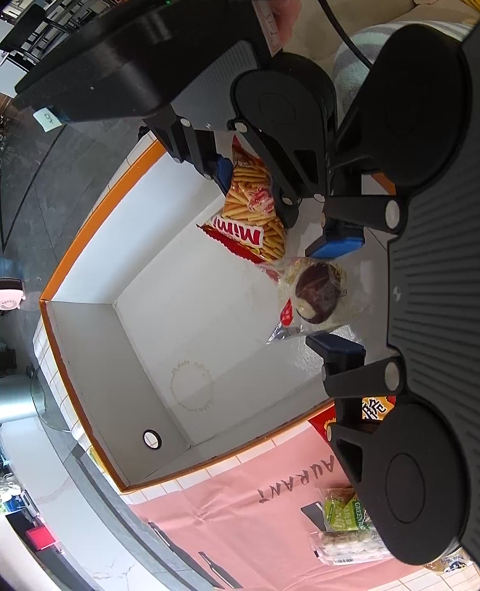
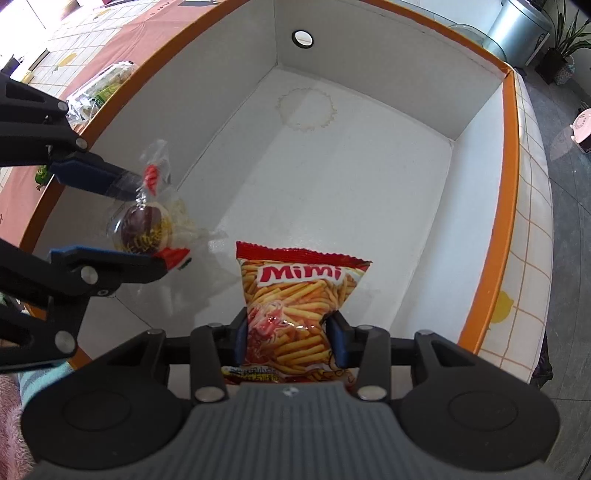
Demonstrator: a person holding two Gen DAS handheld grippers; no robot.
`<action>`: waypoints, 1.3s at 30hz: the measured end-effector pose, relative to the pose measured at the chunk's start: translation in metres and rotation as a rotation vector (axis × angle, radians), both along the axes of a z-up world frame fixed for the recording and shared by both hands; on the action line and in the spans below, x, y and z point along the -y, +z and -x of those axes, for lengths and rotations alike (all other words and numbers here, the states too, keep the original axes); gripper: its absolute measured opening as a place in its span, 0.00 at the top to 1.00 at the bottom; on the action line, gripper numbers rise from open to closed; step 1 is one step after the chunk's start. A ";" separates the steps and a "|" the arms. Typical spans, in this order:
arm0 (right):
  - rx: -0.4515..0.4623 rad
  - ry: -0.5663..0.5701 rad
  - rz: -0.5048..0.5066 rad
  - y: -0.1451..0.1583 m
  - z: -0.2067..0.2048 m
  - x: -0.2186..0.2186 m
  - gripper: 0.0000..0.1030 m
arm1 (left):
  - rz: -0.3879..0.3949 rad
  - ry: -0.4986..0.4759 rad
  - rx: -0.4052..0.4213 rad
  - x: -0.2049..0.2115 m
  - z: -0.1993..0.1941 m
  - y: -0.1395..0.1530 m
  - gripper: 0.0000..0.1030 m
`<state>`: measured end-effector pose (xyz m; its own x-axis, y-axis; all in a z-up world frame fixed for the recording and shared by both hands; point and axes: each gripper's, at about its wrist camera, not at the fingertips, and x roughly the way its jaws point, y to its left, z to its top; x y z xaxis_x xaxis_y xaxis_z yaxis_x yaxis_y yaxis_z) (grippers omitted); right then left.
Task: Organize snacks
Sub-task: 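Carry the pastry and Mimi bag into the orange box and release both, then withdraw both tools from the box back toward the snack pile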
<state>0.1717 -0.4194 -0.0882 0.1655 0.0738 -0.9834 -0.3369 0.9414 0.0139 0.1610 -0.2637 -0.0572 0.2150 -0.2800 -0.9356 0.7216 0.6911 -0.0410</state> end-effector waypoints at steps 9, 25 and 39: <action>0.040 0.017 0.017 0.021 0.008 -0.010 0.42 | 0.019 0.041 0.055 -0.011 0.012 0.022 0.36; 0.425 -0.270 -0.147 0.099 0.112 -0.075 0.42 | 0.149 0.318 0.261 -0.133 0.071 0.084 0.30; 0.477 -0.410 -0.229 0.053 0.160 -0.166 0.41 | 0.087 0.489 0.265 -0.249 0.110 0.073 0.30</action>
